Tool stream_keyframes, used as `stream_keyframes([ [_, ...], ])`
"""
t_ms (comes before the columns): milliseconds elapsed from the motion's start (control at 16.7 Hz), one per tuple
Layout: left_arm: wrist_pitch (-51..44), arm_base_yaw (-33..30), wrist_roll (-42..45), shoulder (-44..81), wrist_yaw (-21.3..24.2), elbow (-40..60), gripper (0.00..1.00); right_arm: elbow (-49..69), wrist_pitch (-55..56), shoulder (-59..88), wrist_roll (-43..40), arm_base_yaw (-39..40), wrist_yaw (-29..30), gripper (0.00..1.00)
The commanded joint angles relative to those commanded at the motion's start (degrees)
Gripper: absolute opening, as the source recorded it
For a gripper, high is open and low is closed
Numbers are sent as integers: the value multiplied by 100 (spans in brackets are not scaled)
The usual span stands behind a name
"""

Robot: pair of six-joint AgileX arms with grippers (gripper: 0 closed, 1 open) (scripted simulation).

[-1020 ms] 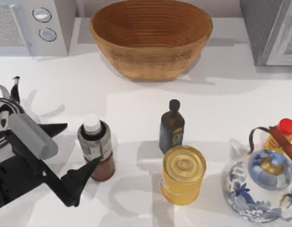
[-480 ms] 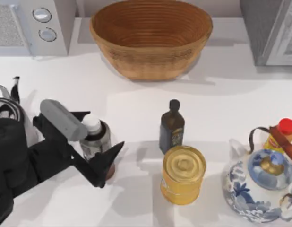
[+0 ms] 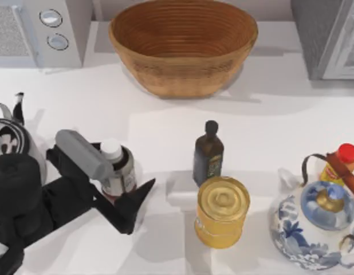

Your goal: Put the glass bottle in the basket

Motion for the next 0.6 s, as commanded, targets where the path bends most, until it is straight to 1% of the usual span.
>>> stream_keyframes([
  [60, 0, 0, 0, 0, 0, 0, 100, 0, 0, 0, 0, 0, 0, 100],
  [600, 0, 0, 0, 0, 0, 0, 32, 0, 0, 0, 0, 0, 0, 100],
])
